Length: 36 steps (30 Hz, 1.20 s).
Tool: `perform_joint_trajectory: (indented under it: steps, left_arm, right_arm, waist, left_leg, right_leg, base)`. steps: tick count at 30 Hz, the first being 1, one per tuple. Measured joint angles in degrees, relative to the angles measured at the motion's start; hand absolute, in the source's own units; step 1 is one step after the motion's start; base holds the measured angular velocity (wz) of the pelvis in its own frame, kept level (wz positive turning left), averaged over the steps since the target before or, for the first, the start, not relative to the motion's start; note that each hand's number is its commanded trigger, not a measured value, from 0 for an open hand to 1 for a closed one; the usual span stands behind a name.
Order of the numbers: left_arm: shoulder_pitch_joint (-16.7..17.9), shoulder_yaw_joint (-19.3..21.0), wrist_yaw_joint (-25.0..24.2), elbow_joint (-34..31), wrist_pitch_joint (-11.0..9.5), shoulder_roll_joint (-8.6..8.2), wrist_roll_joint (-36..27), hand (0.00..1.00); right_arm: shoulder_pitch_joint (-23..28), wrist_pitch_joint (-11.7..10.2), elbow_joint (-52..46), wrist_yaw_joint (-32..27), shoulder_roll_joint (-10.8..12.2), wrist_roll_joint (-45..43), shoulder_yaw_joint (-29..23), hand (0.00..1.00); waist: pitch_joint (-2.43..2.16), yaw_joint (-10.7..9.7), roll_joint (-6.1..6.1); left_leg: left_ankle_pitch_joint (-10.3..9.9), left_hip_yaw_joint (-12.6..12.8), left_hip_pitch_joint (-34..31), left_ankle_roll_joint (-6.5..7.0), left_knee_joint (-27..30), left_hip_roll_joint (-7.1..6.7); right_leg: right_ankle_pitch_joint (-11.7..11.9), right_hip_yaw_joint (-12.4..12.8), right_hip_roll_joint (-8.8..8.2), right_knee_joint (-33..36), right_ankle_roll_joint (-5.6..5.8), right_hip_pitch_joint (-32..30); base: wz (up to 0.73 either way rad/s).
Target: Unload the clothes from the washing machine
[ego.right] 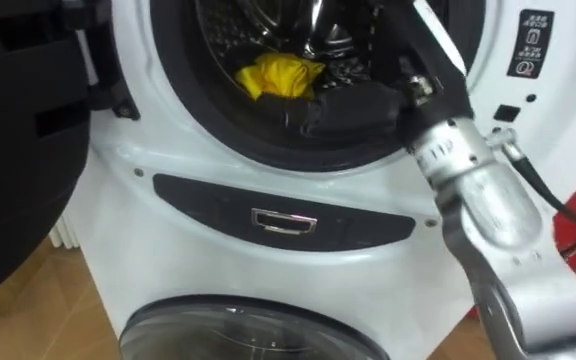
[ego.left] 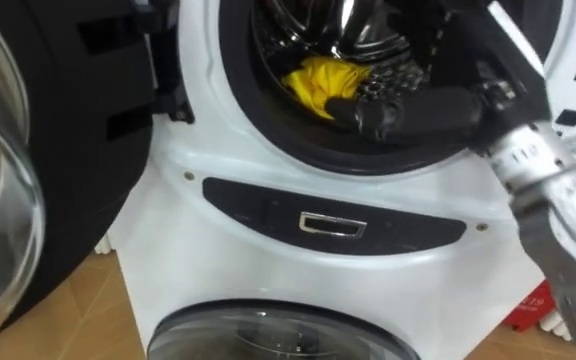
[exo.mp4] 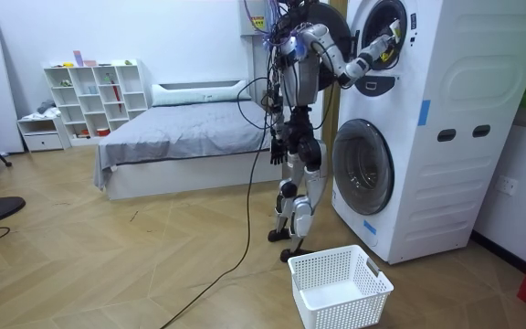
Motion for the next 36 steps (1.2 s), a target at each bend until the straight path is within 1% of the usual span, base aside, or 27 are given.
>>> perform_joint_trajectory:
  steps: [1,2,3,4,6,8,9,10,13,15,18,19,21,23,24,26,28,30,32,33,36]
  left_arm:
    - [0.24,0.01,-0.01,-0.84,0.51,0.06,0.92,0.00]
    - [0.30,0.01,-0.02,-1.16,0.62,0.09,1.12,0.00]
    - [0.22,0.08,-0.09,-1.41,0.70,0.09,1.35,0.00]
    - [0.18,0.12,-0.14,-1.43,0.82,0.10,1.35,0.00]
    - [0.29,0.16,-0.14,-1.43,1.33,0.18,1.35,0.00]
    - [0.31,0.15,-0.14,-1.28,1.98,0.31,1.35,0.00]
    - [0.24,0.15,-0.13,-1.11,2.40,0.39,1.34,0.00]
    - [-0.11,0.13,-0.13,-1.15,2.52,0.51,1.30,0.00]
    - [-0.24,0.20,-0.12,-1.43,2.95,0.63,1.35,0.00]
    - [-0.32,0.55,-0.12,-1.64,3.69,0.61,1.36,0.00]
    - [0.08,1.41,-0.12,-1.79,4.26,0.61,1.42,0.00]
    - [-0.07,2.05,-0.12,-1.88,4.64,0.57,1.39,0.00]
    - [0.01,2.96,-0.13,-2.11,4.91,0.59,1.34,0.00]
    - [-0.14,2.93,-0.13,-2.40,4.89,0.62,1.35,0.00]
    - [0.17,2.93,-0.13,-3.22,4.90,0.39,1.35,0.00]
    - [0.12,3.36,-0.22,-3.33,5.15,0.08,1.42,0.00]
    - [0.15,4.78,-0.56,-3.36,5.30,-0.35,1.40,0.00]
    - [0.01,5.88,-1.16,-3.36,5.88,-0.41,1.39,0.00]
    - [0.03,6.97,-1.57,-3.57,6.47,-0.40,1.43,0.00]
    - [-0.07,7.52,-1.70,-3.87,6.71,-0.36,1.41,0.00]
    - [-0.22,7.54,-1.70,-4.65,7.20,-0.22,1.38,0.00]
  right_arm:
    - [-1.50,0.71,2.86,0.08,-0.21,-0.77,0.06,0.00]
    - [-2.24,1.10,4.14,0.10,-0.25,-1.25,0.06,0.00]
    - [-3.53,1.69,6.16,0.15,-0.30,-3.33,0.08,0.00]
    - [-4.28,2.11,7.22,0.07,-0.29,-5.67,0.23,0.00]
    - [-4.31,2.10,7.35,-0.05,-0.26,-7.40,0.73,0.00]
    - [-5.07,2.10,8.85,0.28,-0.49,-7.44,1.84,0.00]
    - [-5.83,2.38,10.54,0.24,-0.48,-7.42,2.18,0.00]
    - [-6.15,2.65,12.00,0.08,-0.48,-7.42,2.23,0.00]
    - [-7.09,4.20,13.65,0.12,-0.49,-8.24,2.26,0.00]
    - [-7.15,5.11,13.73,0.04,-0.54,-10.02,2.25,0.00]
    - [-7.15,6.00,13.21,-0.44,-0.50,-14.14,2.45,0.00]
    - [-7.14,6.17,13.28,-0.56,-0.50,-16.77,2.75,0.00]
    - [-7.15,6.67,13.52,-0.36,-0.50,-20.44,3.00,0.00]
    - [-7.16,7.34,13.56,0.36,-0.67,-22.60,2.99,0.00]
    - [-7.70,7.41,14.19,1.33,-0.74,-23.31,3.01,0.00]
    - [-8.43,8.32,14.93,2.52,-0.74,-23.93,3.06,0.00]
    - [-9.52,9.94,16.47,4.51,-0.74,-25.34,3.40,0.00]
    - [-11.17,11.09,19.12,7.25,-0.74,-25.36,3.57,0.00]
    - [-11.99,11.80,20.94,8.98,-0.85,-25.37,3.56,0.00]
    - [-12.23,12.35,21.65,10.12,-1.33,-25.41,3.56,0.00]
    - [-13.66,12.99,23.71,12.89,-1.90,-26.99,3.56,0.00]
  waist:
    - [-0.22,0.54,-0.51]
    - [-0.26,0.65,-0.74]
    - [-0.28,1.16,-1.04]
    - [-0.26,1.46,-1.10]
    - [-0.30,1.43,-1.16]
    - [-0.30,1.33,-1.25]
    - [-0.22,1.20,-1.20]
    - [-0.27,1.26,-1.29]
    - [-0.24,1.34,-1.39]
    - [-0.30,1.46,-1.47]
    - [-0.57,0.91,-1.79]
    - [-0.58,0.53,-1.81]
    - [-0.60,0.47,-1.76]
    - [-0.88,-0.11,-1.82]
    - [-0.90,-0.39,-1.77]
    - [-0.89,-0.65,-1.74]
    - [-0.96,-1.09,-1.82]
    - [-1.15,-2.35,-2.09]
    - [-1.26,-2.74,-2.21]
    - [-1.27,-2.95,-2.21]
    - [-1.25,-3.15,-2.19]
  left_leg:
    - [-0.01,-0.24,-0.23,0.00,0.14,-0.04]
    - [-0.01,-0.33,-0.39,0.00,0.30,-0.06]
    - [-0.01,-0.51,-0.81,0.01,0.51,-0.12]
    - [-0.01,-0.74,-0.97,0.01,0.50,-0.19]
    - [-0.01,-1.21,-0.96,0.02,0.50,-0.30]
    - [-0.01,-1.30,-0.98,0.02,0.53,-0.28]
    - [-0.01,-1.38,-0.80,0.02,0.65,-0.29]
    - [-0.01,-1.54,-0.75,0.02,0.86,-0.32]
    - [-0.01,-1.76,-0.91,0.02,1.29,-0.37]
    - [-0.01,-1.95,-1.04,0.03,1.27,-0.44]
    - [0.00,-2.30,-1.52,0.04,1.36,-0.52]
    - [0.02,-2.73,-1.85,0.07,1.53,-0.61]
    - [0.07,-2.74,-1.93,0.17,1.57,-0.71]
    - [0.14,-2.86,-1.94,0.28,1.56,-0.87]
    - [0.24,-2.91,-1.97,0.43,1.51,-1.03]
    - [0.36,-2.90,-1.94,0.61,1.52,-1.21]
    - [0.44,-2.89,-1.81,0.77,1.59,-1.44]
    - [0.80,-3.35,-1.92,1.27,1.64,-1.79]
    - [0.82,-3.67,-1.95,1.39,1.96,-2.07]
    - [0.83,-4.03,-2.23,1.48,2.22,-2.27]
    - [0.82,-4.40,-2.86,1.90,2.50,-2.59]
  right_leg:
    - [-0.06,-0.34,-0.05,0.00,0.02,-0.20]
    - [-0.05,-0.61,-0.12,-0.01,0.02,-0.29]
    - [-0.05,-1.28,-0.26,-0.01,0.02,-0.47]
    - [-0.05,-1.53,-0.32,-0.06,0.03,-0.52]
    - [-0.09,-1.87,-0.44,-0.05,0.08,-0.36]
    - [-0.10,-2.09,-0.44,-0.04,0.07,-0.12]
    - [-0.11,-2.25,-0.48,-0.09,0.05,0.31]
    - [-0.16,-2.49,-0.53,-0.05,0.07,0.46]
    - [-0.23,-2.86,-0.67,0.00,0.05,0.31]
    - [-0.24,-3.00,-0.72,0.05,0.06,0.24]
    - [-0.17,-3.13,-0.69,0.20,0.04,0.10]
    - [-0.14,-3.28,-0.70,0.20,0.08,0.00]
    - [-0.13,-3.60,-0.86,0.31,0.10,-0.04]
    - [-0.22,-3.71,-1.08,0.58,0.22,-0.16]
    - [-0.42,-3.68,-1.31,1.19,0.38,-0.54]
    - [-0.43,-3.61,-1.43,1.43,0.45,-0.66]
    - [-0.59,-3.77,-1.86,2.00,0.70,-0.62]
    - [-0.54,-4.45,-2.30,2.14,0.91,-0.64]
    - [-0.36,-4.41,-2.32,2.06,1.20,-0.57]
    - [-0.24,-4.53,-2.32,2.02,1.38,-0.54]
    - [0.01,-4.49,-2.43,1.99,1.79,-0.58]
  base:
    - [0.16]
    - [0.14]
    - [0.14]
    - [0.14]
    - [0.05]
    - [0.02]
    - [0.12]
    - [0.13]
    - [0.03]
    - [0.04]
    - [0.06]
    - [0.09]
    - [0.07]
    - [0.05]
    - [0.03]
    - [0.00]
    - [0.04]
    - [0.16]
    - [0.08]
    - [0.10]
    - [0.06]
